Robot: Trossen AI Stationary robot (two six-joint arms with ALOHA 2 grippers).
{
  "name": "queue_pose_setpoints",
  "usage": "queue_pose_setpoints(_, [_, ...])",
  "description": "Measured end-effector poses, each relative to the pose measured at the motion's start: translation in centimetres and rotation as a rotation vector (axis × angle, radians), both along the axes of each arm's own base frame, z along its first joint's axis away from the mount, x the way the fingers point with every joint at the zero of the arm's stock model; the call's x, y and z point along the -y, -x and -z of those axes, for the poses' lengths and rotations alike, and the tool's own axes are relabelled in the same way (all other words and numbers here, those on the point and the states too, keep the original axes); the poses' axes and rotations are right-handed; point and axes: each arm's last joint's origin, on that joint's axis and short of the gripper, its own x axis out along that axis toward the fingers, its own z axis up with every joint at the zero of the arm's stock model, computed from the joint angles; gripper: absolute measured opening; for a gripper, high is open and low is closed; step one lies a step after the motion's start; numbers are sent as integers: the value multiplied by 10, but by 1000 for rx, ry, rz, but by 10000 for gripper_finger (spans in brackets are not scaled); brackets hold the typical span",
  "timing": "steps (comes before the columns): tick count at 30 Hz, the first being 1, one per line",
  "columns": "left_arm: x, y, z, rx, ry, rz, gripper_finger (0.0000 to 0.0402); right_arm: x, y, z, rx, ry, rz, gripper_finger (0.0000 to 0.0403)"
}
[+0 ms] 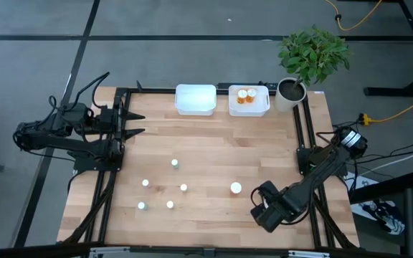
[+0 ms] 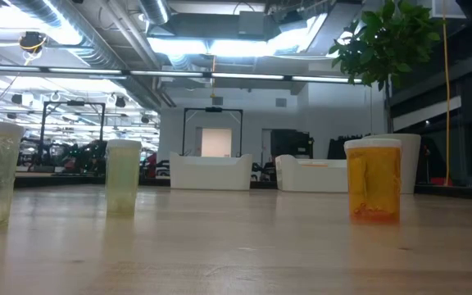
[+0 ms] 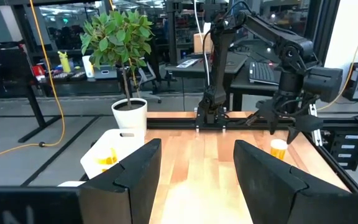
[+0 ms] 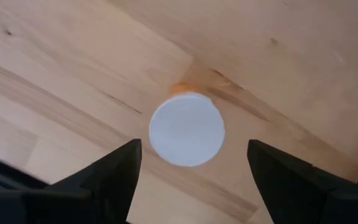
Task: Pick and place medicine bottles into bin by pill shape (circle, oval)
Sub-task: Put the orange capsule bottle into the right white bin
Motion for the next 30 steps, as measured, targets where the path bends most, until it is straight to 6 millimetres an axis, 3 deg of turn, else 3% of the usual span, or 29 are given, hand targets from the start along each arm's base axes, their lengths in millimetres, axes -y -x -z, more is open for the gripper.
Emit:
queue_pose_setpoints(5, [0, 0, 0, -1, 0, 0, 195, 2, 3, 10, -9, 7, 3, 294])
queue_pose_setpoints(20, [0, 0, 0, -1, 1, 0, 195, -1, -2, 11, 57, -15, -5, 294])
queue_pose_setpoints(30, [0, 0, 0, -1, 0, 0, 195, -4, -5, 23, 21, 6, -3, 294])
